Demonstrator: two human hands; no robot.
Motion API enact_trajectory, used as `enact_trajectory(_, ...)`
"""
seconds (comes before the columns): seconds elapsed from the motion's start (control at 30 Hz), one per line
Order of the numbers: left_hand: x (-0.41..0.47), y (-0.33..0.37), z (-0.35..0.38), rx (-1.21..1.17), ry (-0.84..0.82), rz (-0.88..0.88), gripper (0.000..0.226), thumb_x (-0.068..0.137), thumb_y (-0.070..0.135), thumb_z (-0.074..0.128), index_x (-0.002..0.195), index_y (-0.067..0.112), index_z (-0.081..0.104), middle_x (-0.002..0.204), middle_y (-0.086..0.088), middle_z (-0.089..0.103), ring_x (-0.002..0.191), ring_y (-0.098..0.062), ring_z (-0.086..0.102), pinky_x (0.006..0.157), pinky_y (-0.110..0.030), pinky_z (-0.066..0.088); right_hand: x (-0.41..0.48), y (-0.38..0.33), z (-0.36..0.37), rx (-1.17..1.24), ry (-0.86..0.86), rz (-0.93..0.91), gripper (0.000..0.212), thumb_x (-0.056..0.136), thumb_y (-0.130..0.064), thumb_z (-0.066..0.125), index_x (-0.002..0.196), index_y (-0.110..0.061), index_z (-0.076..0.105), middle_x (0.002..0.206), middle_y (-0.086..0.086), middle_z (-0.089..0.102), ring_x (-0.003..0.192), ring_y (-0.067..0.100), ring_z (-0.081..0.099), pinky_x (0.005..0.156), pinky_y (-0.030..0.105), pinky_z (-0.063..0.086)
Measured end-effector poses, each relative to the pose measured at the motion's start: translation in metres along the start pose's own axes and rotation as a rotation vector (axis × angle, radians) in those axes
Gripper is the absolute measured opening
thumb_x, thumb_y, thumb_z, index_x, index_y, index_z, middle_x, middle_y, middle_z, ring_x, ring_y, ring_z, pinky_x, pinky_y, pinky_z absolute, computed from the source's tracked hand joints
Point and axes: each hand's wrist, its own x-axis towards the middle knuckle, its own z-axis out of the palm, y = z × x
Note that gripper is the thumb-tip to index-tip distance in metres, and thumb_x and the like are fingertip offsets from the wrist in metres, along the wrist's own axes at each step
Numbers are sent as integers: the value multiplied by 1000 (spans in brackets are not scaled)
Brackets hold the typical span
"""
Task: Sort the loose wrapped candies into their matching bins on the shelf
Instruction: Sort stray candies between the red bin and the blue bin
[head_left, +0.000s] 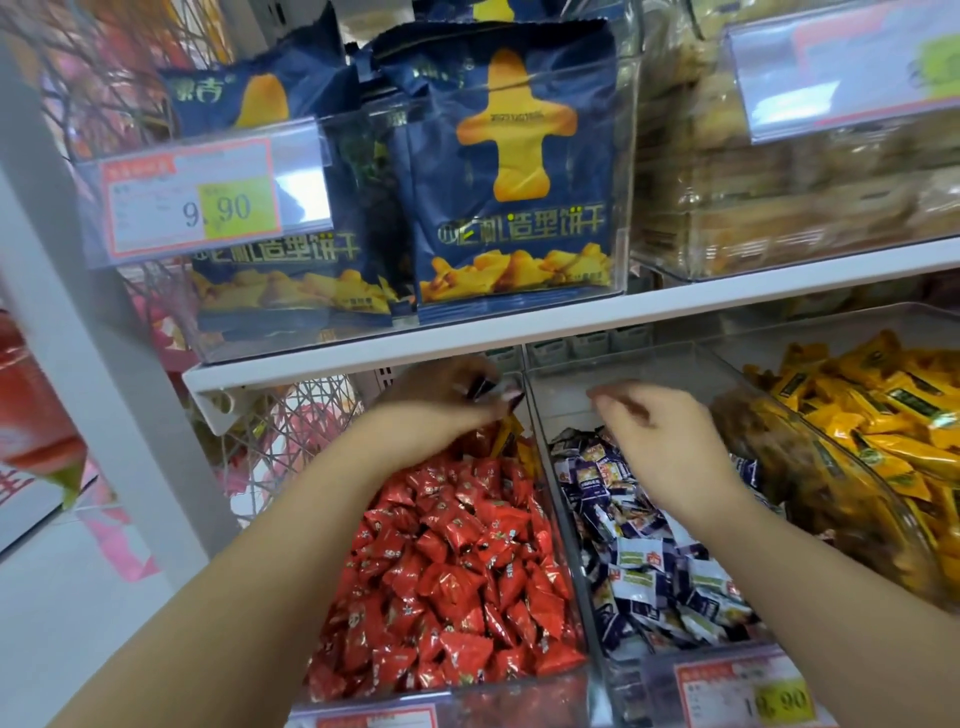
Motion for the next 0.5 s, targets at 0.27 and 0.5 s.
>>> enact_trajectory(0.27, 35, 8, 32, -176, 52, -54, 33, 93, 29, 57, 125, 20, 56, 123, 6, 59, 101, -8, 54, 75, -12, 40, -2, -1, -3, 40, 79, -4, 20, 95, -17, 51, 105, -20, 67, 74, -10, 62, 63, 3, 58, 50, 11, 41)
enact_trajectory(0.5, 43, -34, 60, 84, -258, -225, 42, 88, 28, 64, 129, 21, 54, 126, -3, 59, 108, -20, 58, 90, -27, 47, -4, 3, 20, 33, -378, 11, 32, 96, -26, 51, 127, -22, 58, 127, -8, 58, 106, 0, 51, 81, 3, 34)
